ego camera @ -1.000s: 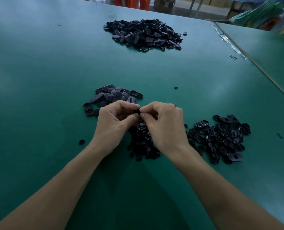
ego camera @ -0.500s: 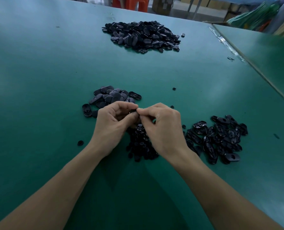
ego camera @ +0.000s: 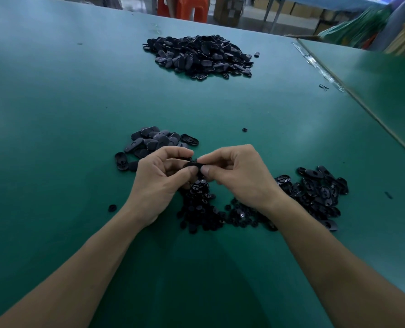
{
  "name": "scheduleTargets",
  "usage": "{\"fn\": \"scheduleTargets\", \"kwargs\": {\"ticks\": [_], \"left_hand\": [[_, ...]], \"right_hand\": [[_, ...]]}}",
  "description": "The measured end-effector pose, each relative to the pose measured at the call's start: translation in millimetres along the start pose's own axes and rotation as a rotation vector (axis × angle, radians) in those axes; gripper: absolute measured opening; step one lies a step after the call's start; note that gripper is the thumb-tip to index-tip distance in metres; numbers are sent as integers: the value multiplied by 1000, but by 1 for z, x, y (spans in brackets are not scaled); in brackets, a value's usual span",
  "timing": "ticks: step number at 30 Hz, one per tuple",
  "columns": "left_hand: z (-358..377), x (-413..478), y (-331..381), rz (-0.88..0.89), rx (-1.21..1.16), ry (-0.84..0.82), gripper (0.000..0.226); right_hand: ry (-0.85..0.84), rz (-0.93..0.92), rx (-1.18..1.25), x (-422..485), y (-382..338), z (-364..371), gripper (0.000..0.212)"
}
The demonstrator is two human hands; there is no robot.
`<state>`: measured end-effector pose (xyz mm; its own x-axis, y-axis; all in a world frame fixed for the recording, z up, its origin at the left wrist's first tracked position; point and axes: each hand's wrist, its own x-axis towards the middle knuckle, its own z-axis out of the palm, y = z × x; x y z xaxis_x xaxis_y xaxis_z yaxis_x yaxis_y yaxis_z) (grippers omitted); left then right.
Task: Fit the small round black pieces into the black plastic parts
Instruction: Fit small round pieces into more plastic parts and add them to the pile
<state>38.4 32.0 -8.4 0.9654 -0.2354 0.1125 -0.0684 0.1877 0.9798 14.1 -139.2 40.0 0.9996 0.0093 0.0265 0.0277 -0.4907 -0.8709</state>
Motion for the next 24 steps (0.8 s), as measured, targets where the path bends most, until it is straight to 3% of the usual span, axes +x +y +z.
{"fn": "scheduleTargets", "kwargs": {"ticks": [11, 24], "left_hand": [[-1, -3, 2, 4, 32, 2, 22], [-2, 0, -13, 91, 94, 2, 23]], "right_hand": [[78, 1, -147, -14, -6, 7, 14], [80, 51, -100, -25, -7, 12, 19]]}}
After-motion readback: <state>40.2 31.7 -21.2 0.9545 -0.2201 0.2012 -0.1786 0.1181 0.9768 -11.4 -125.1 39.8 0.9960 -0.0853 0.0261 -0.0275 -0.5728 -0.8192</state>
